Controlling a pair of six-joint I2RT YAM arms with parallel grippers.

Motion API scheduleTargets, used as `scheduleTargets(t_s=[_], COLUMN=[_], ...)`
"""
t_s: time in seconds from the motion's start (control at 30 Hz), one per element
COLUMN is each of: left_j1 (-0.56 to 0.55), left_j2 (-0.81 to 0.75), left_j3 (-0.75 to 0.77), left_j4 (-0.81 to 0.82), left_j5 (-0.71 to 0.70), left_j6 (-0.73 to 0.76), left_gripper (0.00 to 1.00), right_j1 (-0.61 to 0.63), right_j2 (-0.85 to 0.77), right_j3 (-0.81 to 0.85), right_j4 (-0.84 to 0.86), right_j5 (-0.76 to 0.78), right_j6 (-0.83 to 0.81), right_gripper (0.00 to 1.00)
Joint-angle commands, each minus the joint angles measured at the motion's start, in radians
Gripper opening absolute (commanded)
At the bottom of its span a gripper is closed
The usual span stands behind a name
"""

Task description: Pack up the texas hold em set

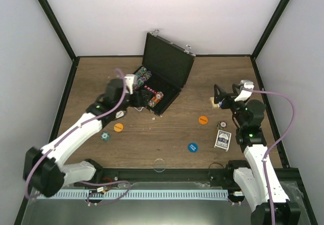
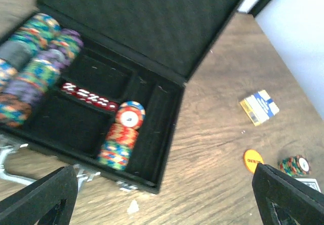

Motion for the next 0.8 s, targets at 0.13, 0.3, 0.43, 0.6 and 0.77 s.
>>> scheduleTargets(t_s=[0.13,0.3,0.43,0.6,0.77], left_j1=[-0.176,-0.191,-0.193,-0.194,-0.192], left_j2=[0.375,0.603,0.733,0.843,0.890], left_j3=[0.252,0.399,0.475,0.562,0.591], left_j4=[0.036,-0.036,-0.074,-0.107,-0.128], left_j5=[-0.026,-0.002,0.080,0.103,0.029], left_j6=[0.008,0.083,0.088,0.121,0.150], left_gripper=[0.91,0.78,0.67,0.61,0.60], right_j1=[0.009,0.009,0.009,0.009,0.009], right_j2=[0.177,0.230,0.247,0.254,0.294], right_j3=[0.185,0.203,0.222,0.237,0.228], right_j4=[-0.322,-0.390,-0.424,-0.415,-0.387], right_j5=[-0.145,-0.158,-0.201,-0.228,-0.228], right_j6=[0.018,0.015,0.017,0.011,0.023], right_gripper=[0.95,0.93,0.89,0.86,0.85])
